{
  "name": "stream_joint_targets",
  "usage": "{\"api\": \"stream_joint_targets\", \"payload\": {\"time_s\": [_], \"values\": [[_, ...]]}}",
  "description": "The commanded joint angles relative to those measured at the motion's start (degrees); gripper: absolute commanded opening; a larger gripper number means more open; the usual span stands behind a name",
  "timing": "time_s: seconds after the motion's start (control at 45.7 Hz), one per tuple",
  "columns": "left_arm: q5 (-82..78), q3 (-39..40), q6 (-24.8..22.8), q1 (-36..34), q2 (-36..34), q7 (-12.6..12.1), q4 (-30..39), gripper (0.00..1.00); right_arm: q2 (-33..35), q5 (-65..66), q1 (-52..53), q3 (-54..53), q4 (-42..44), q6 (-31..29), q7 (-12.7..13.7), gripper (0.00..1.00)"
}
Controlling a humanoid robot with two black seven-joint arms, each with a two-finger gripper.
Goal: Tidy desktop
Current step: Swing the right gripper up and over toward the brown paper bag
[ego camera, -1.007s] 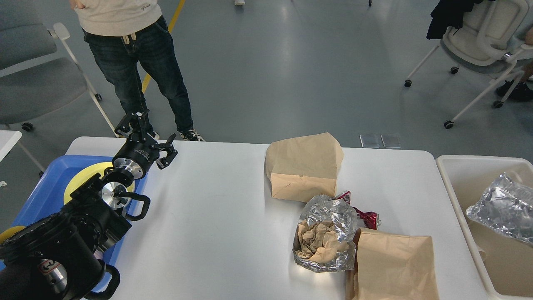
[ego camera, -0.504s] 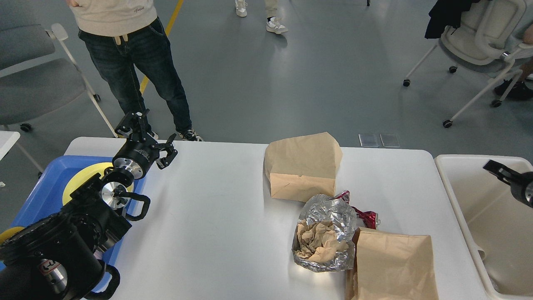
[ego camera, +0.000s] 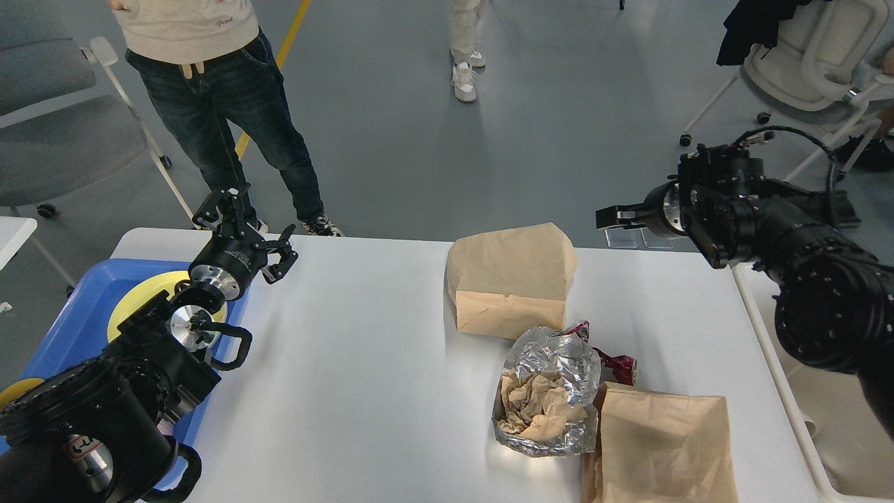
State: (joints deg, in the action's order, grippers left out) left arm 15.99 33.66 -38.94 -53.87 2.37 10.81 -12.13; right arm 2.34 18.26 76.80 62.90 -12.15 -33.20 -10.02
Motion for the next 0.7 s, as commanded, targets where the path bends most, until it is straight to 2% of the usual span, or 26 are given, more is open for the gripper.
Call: {"api": "stream_joint_targets", "payload": {"time_s": [0.0, 0.197, 0.328, 0.416, 0.591, 0.679], "values": [[0.0, 0.0, 0.0, -0.01, 0.0, 0.01, -0.08, 0.96, -2.43, -0.15, 9.4, 0.03, -8.57, -5.56, 0.0, 1.0], [0.0, 0.0, 0.0, -0.01, 0.0, 0.01, -0.08, 0.96, -2.08, -0.41, 25.58, -0.23, -27.91, -12.14, -0.09, 1.0], [0.0, 0.0, 0.0, -0.01, 0.0, 0.01, 0.0, 0.96, -1.73, -0.5, 33.93, -0.67, -35.74, -17.77, -0.18, 1.0], [0.0, 0.0, 0.0, -0.01, 0.0, 0.01, 0.0, 0.96, -0.41, -0.85, 38.15, -0.85, -38.47, -21.63, -0.18, 1.0], [0.0, 0.0, 0.0, -0.01, 0.0, 0.01, 0.0, 0.96, 2.93, -1.12, 38.78, -2.43, -38.12, -21.8, -0.18, 1.0], [0.0, 0.0, 0.0, -0.01, 0.0, 0.01, 0.0, 0.96, 3.37, -1.64, 32.47, -2.61, -34.62, -17.09, -0.09, 1.0]]}}
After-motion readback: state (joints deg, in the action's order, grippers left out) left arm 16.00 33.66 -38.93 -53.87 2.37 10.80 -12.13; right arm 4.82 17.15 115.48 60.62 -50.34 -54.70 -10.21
